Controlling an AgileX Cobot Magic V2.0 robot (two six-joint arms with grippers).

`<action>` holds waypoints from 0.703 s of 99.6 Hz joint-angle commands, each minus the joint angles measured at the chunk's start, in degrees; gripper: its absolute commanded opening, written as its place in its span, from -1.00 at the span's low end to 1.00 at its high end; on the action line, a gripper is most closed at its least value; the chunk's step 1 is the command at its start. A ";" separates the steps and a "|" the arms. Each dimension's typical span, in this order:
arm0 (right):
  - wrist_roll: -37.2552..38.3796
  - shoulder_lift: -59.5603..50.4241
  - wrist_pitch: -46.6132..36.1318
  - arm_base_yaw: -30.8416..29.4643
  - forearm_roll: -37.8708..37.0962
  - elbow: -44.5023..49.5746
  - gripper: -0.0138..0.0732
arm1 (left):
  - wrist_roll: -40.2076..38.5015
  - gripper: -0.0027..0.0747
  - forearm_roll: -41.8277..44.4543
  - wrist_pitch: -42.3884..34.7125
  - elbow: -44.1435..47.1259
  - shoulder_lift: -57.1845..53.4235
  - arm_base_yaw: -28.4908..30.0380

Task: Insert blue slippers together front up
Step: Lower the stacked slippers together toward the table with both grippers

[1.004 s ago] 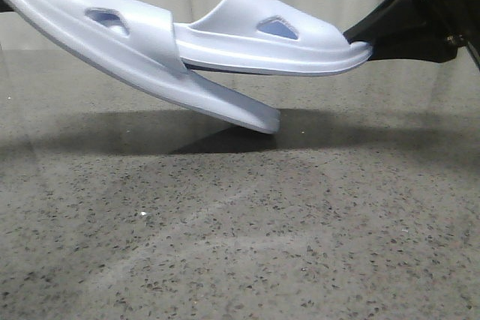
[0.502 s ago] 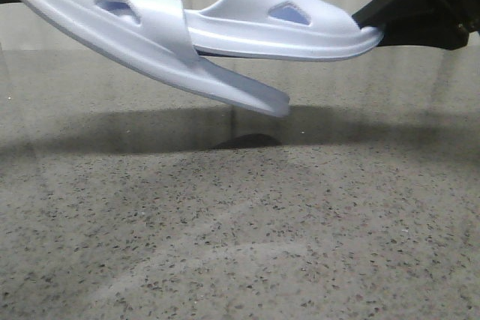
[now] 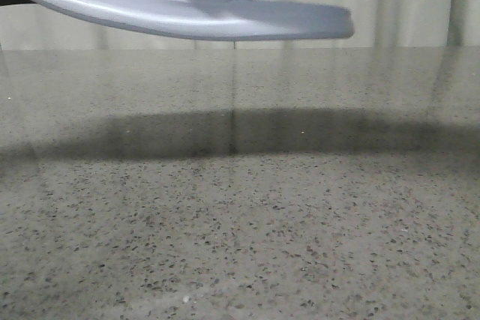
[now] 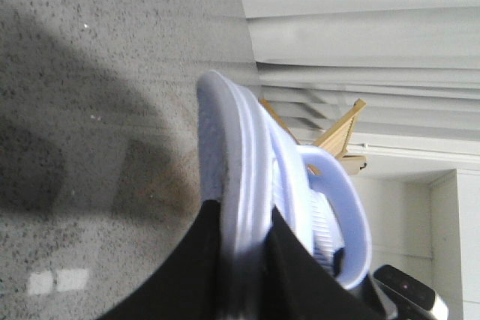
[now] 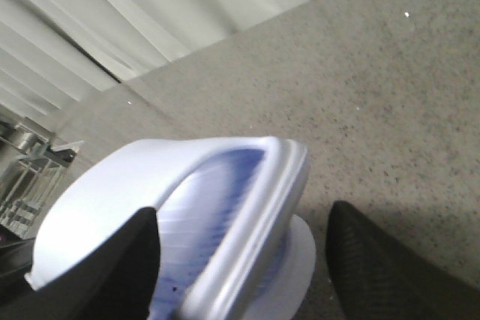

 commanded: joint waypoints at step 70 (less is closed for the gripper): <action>-1.32 -22.53 -14.83 0.62 -8.38 -1.81 0.30 | -0.63 -0.89 -2.52 3.17 -1.58 -0.77 -1.12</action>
